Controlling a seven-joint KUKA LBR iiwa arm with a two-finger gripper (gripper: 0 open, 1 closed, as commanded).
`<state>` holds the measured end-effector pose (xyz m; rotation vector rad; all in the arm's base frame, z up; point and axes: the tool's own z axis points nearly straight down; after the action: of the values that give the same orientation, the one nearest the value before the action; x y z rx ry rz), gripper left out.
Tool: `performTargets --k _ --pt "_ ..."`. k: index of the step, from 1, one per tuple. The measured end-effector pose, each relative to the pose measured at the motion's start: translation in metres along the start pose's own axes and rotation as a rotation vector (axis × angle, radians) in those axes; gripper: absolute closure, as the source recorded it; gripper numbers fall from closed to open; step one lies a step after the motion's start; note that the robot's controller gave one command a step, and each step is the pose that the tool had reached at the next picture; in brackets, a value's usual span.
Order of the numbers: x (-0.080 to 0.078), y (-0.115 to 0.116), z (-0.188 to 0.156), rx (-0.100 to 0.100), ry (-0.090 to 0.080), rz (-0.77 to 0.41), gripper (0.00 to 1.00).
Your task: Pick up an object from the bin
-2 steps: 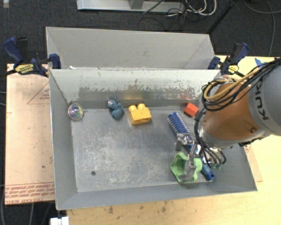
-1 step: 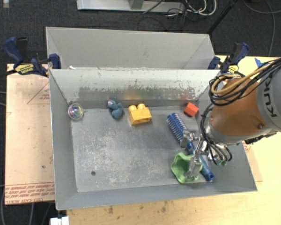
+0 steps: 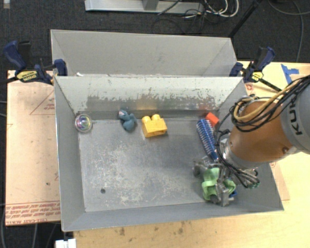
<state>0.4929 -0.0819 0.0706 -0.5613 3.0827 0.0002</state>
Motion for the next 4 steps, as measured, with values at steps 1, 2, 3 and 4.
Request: performTargets --k 1,2,3,4 --pt "-0.001 0.000 0.000 -0.001 -0.001 0.003 0.00" --pt "-0.001 0.002 0.000 -0.003 -0.001 0.003 1.00" --pt "-0.002 0.002 -0.011 -0.002 0.006 0.004 1.00" --pt "-0.003 0.002 -0.033 0.000 0.005 0.006 1.00"
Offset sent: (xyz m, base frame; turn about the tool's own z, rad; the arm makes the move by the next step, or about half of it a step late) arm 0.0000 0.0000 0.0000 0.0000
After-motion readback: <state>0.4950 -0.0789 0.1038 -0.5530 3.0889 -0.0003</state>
